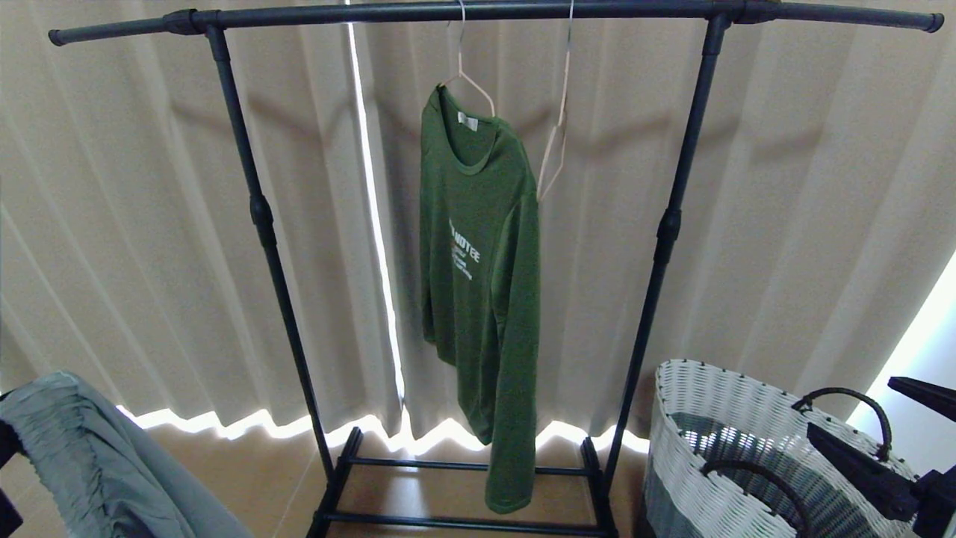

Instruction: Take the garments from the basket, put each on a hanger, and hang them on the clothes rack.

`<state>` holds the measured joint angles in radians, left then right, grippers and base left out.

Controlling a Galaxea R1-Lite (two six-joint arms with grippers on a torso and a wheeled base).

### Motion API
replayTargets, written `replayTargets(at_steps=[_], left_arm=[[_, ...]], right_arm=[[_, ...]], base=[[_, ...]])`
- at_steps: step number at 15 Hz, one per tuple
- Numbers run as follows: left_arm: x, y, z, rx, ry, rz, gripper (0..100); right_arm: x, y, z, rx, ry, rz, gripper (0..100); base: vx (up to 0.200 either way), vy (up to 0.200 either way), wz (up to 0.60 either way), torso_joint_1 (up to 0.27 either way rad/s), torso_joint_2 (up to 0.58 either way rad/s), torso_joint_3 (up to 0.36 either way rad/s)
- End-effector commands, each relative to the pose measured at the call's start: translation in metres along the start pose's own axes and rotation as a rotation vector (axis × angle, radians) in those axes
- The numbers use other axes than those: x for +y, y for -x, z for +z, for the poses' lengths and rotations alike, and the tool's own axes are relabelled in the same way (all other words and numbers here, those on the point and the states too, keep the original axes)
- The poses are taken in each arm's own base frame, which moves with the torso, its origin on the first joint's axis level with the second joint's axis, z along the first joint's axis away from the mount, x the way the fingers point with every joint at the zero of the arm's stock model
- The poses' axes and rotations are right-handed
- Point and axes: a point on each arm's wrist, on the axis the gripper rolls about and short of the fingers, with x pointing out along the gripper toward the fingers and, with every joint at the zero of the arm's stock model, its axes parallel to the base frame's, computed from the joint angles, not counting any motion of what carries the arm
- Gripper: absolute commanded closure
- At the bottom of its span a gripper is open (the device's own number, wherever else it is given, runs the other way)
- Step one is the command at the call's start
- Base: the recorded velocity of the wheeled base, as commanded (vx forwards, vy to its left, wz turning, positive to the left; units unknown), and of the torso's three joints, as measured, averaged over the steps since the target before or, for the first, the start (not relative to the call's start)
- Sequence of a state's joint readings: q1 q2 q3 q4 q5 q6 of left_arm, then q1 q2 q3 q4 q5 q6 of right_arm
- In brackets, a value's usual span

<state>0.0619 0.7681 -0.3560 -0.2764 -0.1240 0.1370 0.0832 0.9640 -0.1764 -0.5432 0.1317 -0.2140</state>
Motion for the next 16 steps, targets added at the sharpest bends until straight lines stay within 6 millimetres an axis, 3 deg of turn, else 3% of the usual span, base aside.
replayTargets(at_steps=[1, 8, 16], left_arm=[[-0.0011, 0.0029, -0.0077, 0.010, -0.002, 0.002, 100], [-0.0020, 0.0043, -0.0121, 0.018, -0.023, 0.000, 100], [-0.0038, 0.0046, -0.0094, 0.003, -0.033, -0.027, 100]], right_arm=[[-0.0056, -0.0043, -0.0055, 0.046, -0.022, -0.045, 0], [-0.0070, -0.0032, -0.0056, 0.043, -0.023, -0.059, 0], [-0.0061, 0.0034, -0.0035, 0.009, -0.012, -0.068, 0]], base=[[0.000, 0.000, 0.00, 0.000, 0.00, 0.000], [0.000, 0.000, 0.00, 0.000, 0.00, 0.000], [0.000, 0.000, 0.00, 0.125, -0.38, -0.254]])
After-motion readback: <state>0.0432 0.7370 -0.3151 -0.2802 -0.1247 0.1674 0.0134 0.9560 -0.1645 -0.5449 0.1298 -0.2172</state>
